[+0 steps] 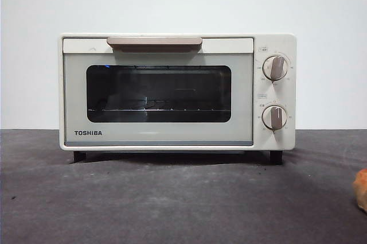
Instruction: The left arm flap open the oven, the right arm pick bread and place it into oven, the left arm flap close the oven
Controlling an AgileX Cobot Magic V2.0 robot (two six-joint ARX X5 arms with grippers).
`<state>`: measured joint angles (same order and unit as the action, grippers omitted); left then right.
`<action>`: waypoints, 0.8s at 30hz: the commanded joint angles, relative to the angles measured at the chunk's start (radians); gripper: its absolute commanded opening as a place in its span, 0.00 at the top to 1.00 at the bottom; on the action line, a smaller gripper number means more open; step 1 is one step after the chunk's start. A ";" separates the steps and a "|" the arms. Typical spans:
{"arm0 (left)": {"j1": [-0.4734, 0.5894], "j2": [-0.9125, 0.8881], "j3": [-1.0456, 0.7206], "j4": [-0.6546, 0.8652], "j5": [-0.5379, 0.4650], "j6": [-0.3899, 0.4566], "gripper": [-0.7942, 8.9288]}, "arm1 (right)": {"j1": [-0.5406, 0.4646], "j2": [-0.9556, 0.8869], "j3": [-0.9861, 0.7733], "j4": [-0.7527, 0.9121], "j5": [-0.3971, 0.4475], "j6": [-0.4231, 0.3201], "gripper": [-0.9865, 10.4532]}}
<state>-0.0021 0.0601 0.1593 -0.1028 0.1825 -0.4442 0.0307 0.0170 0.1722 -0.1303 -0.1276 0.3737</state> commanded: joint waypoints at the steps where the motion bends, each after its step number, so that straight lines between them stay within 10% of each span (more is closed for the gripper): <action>1: 0.000 0.063 0.089 0.008 0.009 -0.066 0.90 | 0.000 0.037 0.088 -0.042 -0.008 0.049 0.91; 24: -0.200 0.580 0.801 -0.430 0.396 0.123 0.90 | 0.026 0.514 0.828 -0.576 -0.478 -0.248 0.91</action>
<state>-0.1963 0.6338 0.9375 -0.5365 0.5468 -0.3424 0.0513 0.5213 0.9821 -0.7032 -0.5980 0.1928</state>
